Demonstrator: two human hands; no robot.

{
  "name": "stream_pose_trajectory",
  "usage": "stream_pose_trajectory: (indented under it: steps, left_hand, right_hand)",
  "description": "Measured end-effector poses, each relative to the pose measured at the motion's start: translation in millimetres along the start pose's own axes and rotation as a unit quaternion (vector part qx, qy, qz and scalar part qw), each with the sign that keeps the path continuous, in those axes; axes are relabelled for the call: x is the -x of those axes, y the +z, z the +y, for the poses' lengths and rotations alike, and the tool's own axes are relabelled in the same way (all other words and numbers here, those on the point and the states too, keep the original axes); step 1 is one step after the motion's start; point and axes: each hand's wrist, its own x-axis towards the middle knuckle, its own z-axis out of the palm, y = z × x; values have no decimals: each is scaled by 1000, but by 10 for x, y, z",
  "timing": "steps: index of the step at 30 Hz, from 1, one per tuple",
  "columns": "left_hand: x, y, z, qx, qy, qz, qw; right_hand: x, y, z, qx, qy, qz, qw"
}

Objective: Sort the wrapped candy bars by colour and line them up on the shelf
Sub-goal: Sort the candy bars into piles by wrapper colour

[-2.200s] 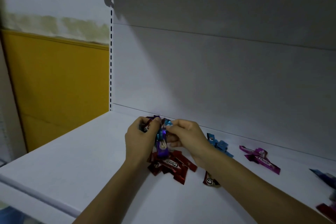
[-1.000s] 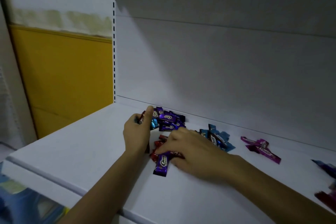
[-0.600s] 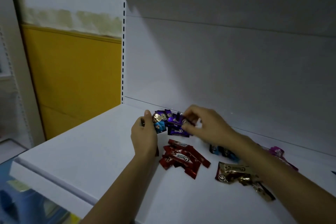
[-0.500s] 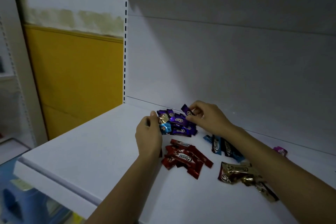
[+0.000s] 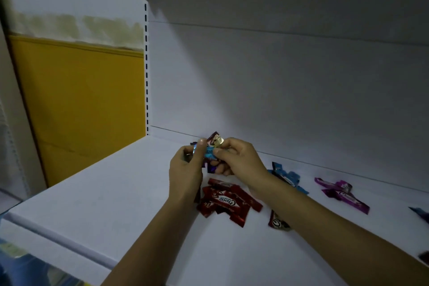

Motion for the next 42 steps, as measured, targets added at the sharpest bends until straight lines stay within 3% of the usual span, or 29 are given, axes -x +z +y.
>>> stream_pose_trajectory:
  steps: [6, 15, 20, 23, 25, 27, 30, 33, 36, 39, 42]
  left_hand:
    - [32, 11, 13, -63, 101, -97, 988]
    - [325, 12, 120, -207, 209, -195, 936]
    - [445, 44, 194, -179, 189, -162, 952]
    - [524, 117, 200, -144, 156, -199, 957]
    - [559, 172, 200, -133, 156, -220, 954]
    - [593, 242, 215, -128, 163, -246, 947]
    - [673, 436, 239, -99, 164, -291, 937]
    - [741, 682, 272, -96, 168, -337, 921]
    - [727, 945, 315, -78, 102, -356, 926]
    - [657, 1153, 290, 20, -75, -349, 934]
    - [580, 1150, 234, 148, -223, -311, 912]
  right_hand:
    - [96, -252, 29, -43, 32, 5, 999]
    - [535, -872, 156, -42, 66, 94, 992]
    - [947, -1374, 223, 94, 93, 16, 991]
    - [1030, -1530, 260, 254, 125, -46, 958]
    - [1033, -1541, 295, 336, 95, -6, 937]
    - [1036, -1456, 250, 265, 30, 58, 962]
    - [1049, -1314, 124, 49, 10, 39, 998]
    - [1044, -1268, 116, 57, -41, 58, 996]
    - [1008, -1376, 180, 1, -7, 130, 991]
    - [952, -1510, 280, -90, 56, 200, 974]
    - [903, -1565, 417, -131, 93, 255, 953]
